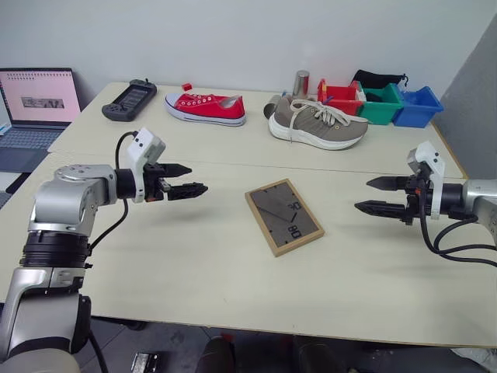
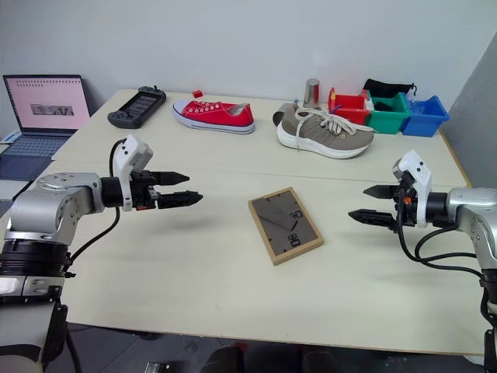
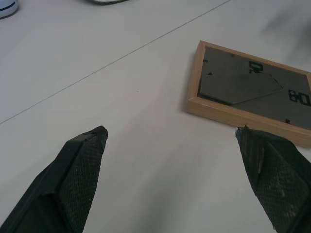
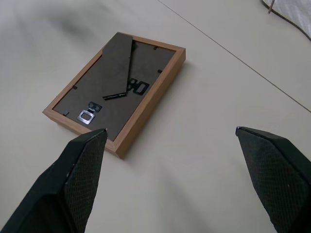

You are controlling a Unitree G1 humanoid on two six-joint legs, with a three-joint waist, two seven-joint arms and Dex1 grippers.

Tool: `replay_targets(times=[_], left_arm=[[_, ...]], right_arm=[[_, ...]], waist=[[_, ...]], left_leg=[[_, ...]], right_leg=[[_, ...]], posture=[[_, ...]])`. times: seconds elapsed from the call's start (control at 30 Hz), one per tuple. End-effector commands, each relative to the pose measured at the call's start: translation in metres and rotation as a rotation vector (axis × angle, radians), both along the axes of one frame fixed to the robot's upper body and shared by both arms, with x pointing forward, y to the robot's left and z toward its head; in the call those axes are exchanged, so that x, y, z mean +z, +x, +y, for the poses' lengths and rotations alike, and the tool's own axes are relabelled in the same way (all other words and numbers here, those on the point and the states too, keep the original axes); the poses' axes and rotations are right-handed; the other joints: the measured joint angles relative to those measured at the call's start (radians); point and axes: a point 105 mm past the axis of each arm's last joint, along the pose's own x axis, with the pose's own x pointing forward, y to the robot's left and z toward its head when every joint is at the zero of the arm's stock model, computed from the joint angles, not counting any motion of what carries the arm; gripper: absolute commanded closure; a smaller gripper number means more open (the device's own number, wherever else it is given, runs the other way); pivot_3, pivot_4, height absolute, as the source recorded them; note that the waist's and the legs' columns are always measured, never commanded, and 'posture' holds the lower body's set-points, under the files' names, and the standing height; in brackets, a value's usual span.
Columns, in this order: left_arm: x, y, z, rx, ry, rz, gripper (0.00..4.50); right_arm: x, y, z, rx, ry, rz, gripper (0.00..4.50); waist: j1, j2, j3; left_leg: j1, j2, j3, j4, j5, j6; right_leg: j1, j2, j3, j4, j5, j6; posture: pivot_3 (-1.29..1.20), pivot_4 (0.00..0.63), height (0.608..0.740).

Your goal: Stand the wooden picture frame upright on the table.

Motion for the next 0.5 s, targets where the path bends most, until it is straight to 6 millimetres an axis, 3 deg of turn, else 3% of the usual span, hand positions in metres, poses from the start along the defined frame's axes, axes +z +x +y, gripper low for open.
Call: replay_targets(times=[0.03,0.5], left_arm=[[0.0094,-0.0011,0.0004,-0.015,0.023,-0.052,0.00],[0.0064,0.0018,0.0001,0.005,0.013,-0.030,0.00]], right_arm=[[0.0108,-0.0032,-0.0001,0.020,-0.018,-0.039,0.03],[0.0061,-0.0008,0.0037,0.033,-0.033,-0.040,0.03]], waist=[[0.000,0.000,0.000],[0.000,0.000,0.000]], left_leg=[[0.000,0.000,0.000,0.000,0.000,0.000],[0.000,0.000,0.000,0.001,0.000,0.000]], right_leg=[[0.000,0.000,0.000,0.000,0.000,0.000],[0.000,0.000,0.000,0.001,0.000,0.000]], posture=[[0.00,0.150,0.740],[0.00,0.150,0.740]])
